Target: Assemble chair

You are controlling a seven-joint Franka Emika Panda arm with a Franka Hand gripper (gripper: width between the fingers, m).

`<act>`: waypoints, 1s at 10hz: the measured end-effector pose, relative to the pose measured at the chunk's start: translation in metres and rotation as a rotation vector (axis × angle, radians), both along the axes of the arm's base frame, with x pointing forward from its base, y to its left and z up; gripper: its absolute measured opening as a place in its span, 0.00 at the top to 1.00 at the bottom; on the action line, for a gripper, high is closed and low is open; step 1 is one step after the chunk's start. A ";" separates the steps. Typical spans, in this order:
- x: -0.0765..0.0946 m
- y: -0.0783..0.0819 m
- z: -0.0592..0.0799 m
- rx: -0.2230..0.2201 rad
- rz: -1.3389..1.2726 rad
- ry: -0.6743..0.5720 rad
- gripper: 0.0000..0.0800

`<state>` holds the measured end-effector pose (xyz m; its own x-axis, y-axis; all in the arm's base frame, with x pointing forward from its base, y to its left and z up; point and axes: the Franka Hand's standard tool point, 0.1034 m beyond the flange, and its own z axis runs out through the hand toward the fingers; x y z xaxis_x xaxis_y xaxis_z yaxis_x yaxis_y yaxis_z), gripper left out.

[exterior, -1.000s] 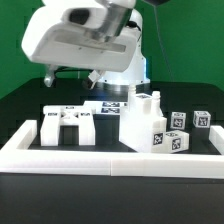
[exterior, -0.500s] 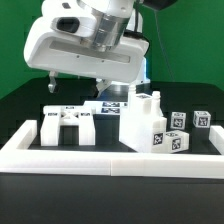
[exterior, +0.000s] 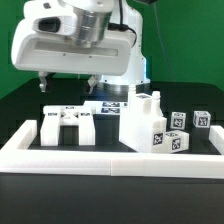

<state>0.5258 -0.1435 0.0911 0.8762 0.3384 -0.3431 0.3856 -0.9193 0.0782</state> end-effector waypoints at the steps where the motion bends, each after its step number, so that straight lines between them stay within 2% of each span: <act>1: -0.003 0.000 -0.005 0.002 -0.007 0.010 0.19; 5: -0.003 0.000 -0.005 0.005 -0.009 0.011 0.19; 6: -0.008 -0.003 -0.005 0.036 -0.058 0.011 0.19; 8: -0.019 -0.005 -0.009 0.053 -0.085 0.004 0.19; 9: -0.018 -0.004 -0.009 0.053 -0.082 0.003 0.19; 10: -0.011 -0.007 -0.009 0.057 -0.062 -0.053 0.19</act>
Offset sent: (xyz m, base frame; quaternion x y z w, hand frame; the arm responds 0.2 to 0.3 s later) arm 0.0000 0.0000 0.0000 0.0000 0.0000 0.0000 1.0000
